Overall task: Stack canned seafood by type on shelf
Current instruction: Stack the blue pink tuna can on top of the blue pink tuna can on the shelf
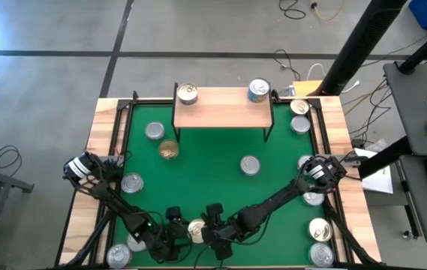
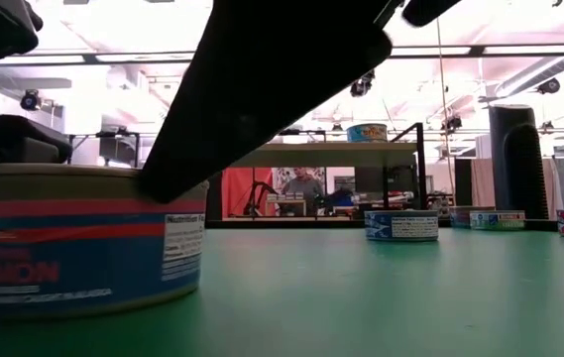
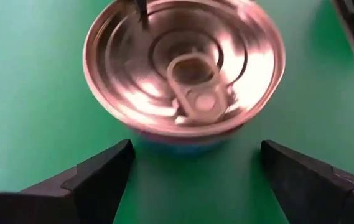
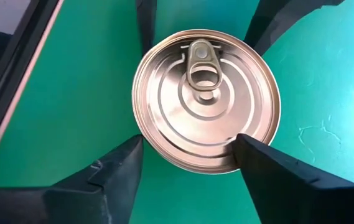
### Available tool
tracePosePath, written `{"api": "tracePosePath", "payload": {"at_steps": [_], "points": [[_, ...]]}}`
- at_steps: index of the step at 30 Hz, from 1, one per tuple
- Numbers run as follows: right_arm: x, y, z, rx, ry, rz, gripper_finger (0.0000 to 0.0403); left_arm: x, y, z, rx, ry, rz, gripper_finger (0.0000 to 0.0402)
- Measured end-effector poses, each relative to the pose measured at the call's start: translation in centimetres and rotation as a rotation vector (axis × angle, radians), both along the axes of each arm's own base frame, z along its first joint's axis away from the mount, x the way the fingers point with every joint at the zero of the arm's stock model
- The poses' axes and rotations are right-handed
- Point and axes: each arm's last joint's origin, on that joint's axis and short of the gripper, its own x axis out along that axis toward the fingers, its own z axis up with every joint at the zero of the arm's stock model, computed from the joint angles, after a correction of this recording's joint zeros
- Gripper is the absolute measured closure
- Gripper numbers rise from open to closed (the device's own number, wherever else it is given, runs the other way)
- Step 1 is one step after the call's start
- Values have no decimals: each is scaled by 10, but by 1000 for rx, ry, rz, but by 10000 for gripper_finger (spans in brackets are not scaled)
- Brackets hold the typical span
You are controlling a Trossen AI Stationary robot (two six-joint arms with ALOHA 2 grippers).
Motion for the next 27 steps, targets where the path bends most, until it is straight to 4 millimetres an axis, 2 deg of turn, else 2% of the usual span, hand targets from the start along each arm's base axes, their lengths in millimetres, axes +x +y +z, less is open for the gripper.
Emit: {"api": "tracePosePath", "payload": {"at_steps": [6, 12, 17, 23, 27], "points": [[0, 0, 0, -25, -1, 40, 114, -6, 13, 9, 96, 45, 24, 62], [0, 1, 0, -34, -4, 62, 76, 3, 24, 7, 113, 51, 75, 62], [0, 1, 0, -25, -7, 54, 48, 7, 26, 5, 113, 40, 94, 62], [1, 2, -4, -30, -2, 51, 39, 7, 27, 3, 19, 58, 174, 62], [2, 1, -7, -32, 1, 49, 39, 7, 27, 3, 27, 65, 159, 62]]}}
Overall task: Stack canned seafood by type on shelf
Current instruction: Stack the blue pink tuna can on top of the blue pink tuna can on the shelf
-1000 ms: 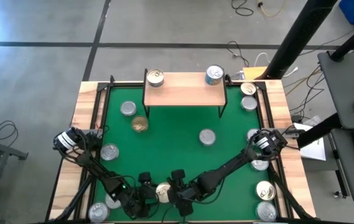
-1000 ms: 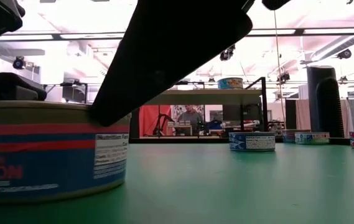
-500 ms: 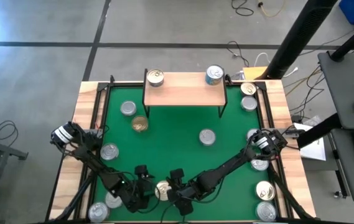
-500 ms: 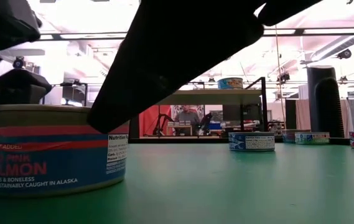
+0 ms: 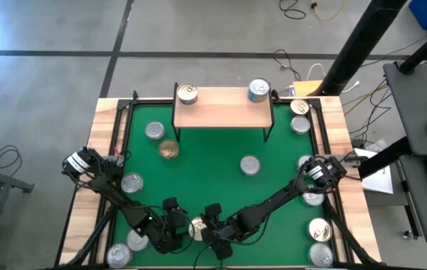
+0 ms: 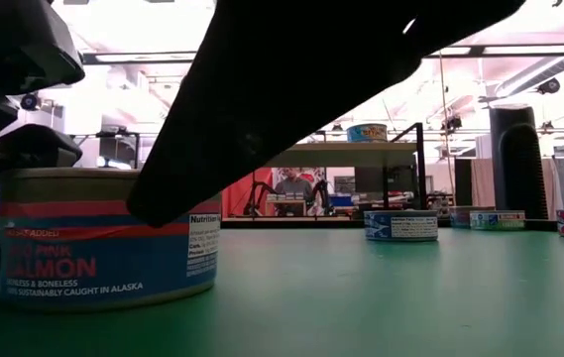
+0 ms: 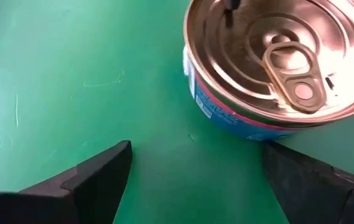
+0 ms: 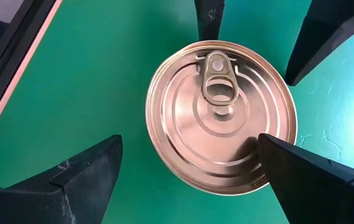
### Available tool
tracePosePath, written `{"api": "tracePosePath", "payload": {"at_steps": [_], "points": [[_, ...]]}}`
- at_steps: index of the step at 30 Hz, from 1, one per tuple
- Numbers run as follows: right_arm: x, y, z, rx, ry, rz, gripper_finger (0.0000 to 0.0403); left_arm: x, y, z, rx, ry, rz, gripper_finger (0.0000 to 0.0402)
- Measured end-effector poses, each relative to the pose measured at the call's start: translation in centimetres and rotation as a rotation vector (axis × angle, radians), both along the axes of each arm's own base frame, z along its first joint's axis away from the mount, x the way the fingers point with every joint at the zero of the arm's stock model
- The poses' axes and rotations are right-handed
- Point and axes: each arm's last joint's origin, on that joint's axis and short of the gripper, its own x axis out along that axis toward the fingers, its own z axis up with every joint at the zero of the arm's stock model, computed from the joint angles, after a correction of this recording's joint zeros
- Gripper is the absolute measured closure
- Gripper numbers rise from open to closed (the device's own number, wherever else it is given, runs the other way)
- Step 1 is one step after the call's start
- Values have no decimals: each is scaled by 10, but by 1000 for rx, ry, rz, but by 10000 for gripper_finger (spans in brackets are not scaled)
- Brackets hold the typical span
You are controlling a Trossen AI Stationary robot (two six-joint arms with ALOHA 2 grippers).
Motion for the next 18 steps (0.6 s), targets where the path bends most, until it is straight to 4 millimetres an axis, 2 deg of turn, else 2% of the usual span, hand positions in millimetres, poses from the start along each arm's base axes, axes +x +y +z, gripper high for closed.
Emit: {"api": "tracePosePath", "payload": {"at_steps": [6, 14, 18], "points": [[0, 0, -1, 0, 2, 0, 39, 4, -3, 3, 39, -5, -74, 69], [0, 0, -1, 3, 4, 0, 39, 7, -7, 8, 41, 11, -102, 155], [0, 0, -1, 4, 5, 0, 39, 6, -5, 7, -18, 53, -50, 155]]}}
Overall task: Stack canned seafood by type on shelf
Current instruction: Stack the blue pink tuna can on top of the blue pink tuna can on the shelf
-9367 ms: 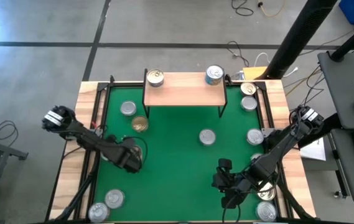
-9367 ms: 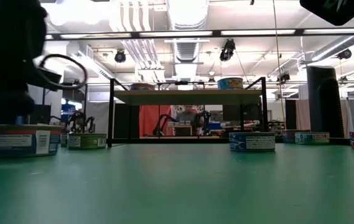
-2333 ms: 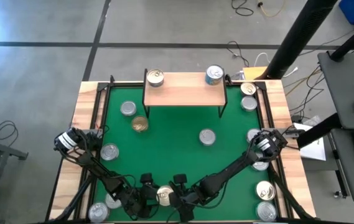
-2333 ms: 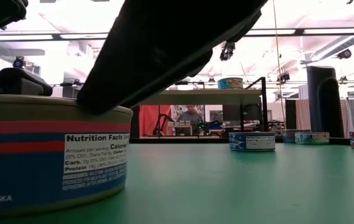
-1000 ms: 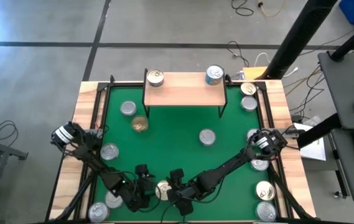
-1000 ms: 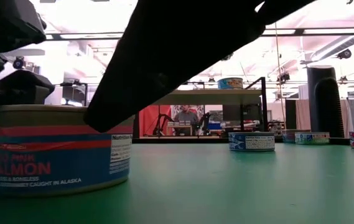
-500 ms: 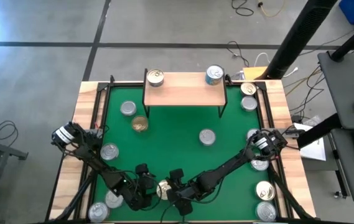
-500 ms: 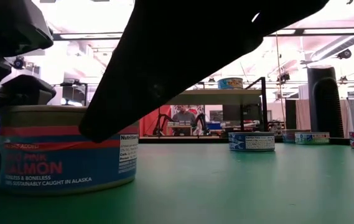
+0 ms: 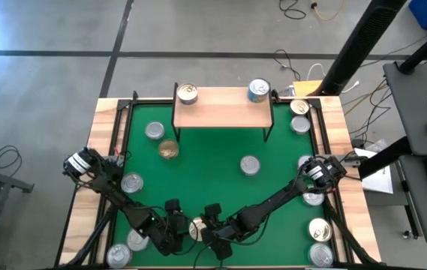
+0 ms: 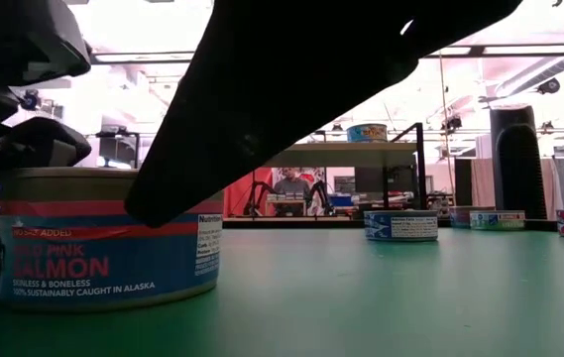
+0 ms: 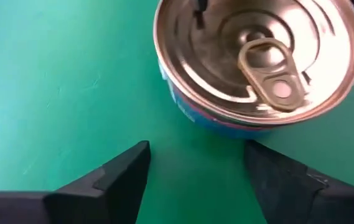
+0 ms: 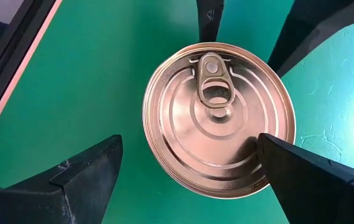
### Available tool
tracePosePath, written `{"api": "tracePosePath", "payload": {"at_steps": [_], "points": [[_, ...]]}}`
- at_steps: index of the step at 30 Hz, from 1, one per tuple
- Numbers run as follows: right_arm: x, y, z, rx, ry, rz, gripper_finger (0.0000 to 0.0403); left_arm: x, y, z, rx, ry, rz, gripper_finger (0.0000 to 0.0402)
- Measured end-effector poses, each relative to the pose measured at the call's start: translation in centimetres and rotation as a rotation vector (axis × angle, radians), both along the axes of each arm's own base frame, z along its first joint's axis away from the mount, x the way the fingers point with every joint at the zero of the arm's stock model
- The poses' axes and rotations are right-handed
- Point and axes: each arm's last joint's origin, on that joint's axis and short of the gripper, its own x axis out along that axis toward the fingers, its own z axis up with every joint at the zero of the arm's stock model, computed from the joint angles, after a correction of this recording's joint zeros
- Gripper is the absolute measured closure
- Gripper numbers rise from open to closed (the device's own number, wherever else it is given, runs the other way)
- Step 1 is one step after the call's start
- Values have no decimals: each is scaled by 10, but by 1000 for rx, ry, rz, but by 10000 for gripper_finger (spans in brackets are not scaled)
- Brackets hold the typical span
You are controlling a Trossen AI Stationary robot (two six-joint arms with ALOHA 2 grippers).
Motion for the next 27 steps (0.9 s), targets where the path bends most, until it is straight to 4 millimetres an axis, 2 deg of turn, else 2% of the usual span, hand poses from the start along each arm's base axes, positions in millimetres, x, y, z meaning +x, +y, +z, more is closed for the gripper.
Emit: {"api": "tracePosePath", "payload": {"at_steps": [4, 8, 12, 20, 27], "points": [[0, 0, 0, 0, 1, 0, 39, -2, 2, -2, -26, 19, 72, 117], [0, 0, 0, 4, 2, -4, 39, -1, 2, -10, -10, 29, 91, 72], [0, 0, 0, 14, 2, -17, 39, 3, -2, -15, 19, 43, 83, 45], [0, -1, -1, -8, 2, 1, 39, 18, -20, -3, 96, 2, -78, 41], [1, -2, -2, -64, -1, 69, 39, 25, -30, 5, 42, -37, -125, 42]]}}
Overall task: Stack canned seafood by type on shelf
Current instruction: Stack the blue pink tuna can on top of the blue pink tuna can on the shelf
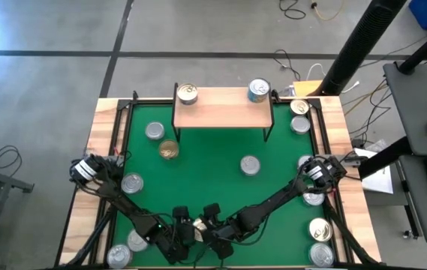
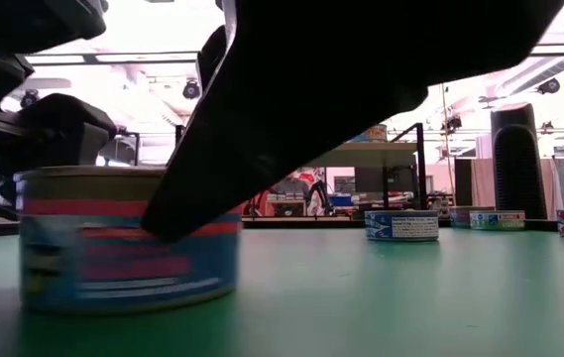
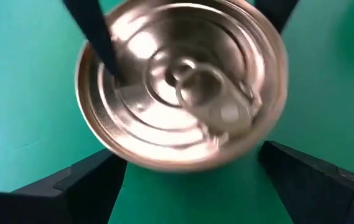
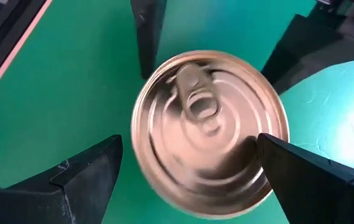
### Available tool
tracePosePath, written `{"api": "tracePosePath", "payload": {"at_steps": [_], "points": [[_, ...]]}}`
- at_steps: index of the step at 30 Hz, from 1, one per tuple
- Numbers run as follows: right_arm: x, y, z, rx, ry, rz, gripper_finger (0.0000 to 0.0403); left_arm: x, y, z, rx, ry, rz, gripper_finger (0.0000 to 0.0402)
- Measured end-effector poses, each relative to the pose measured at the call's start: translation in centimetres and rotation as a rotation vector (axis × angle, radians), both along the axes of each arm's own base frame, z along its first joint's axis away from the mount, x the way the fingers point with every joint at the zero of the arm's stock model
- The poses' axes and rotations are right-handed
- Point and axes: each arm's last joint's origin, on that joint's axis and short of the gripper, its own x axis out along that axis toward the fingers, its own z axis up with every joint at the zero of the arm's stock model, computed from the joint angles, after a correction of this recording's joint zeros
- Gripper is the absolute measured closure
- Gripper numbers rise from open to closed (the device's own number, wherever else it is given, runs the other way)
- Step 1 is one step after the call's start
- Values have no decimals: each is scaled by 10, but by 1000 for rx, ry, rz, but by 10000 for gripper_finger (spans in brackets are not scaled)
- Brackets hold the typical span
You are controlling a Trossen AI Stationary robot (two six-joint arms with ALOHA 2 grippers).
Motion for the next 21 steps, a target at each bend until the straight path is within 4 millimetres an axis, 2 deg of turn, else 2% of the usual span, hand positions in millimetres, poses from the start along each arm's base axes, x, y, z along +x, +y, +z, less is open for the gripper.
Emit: {"api": "tracePosePath", "payload": {"at_steps": [6, 10, 15, 21], "points": [[1, -3, 0, -29, -14, -27, 39, 12, -12, -4, -47, -133, -29, 42], [3, -6, -1, -35, -16, -37, 39, 25, -20, -18, -59, -215, -71, 42], [3, -6, -1, -39, -18, -38, 39, 35, -28, -25, -4, -186, -71, 42], [3, -3, 3, -27, -23, -30, 39, 35, -31, -14, 43, -113, -61, 42]]}}
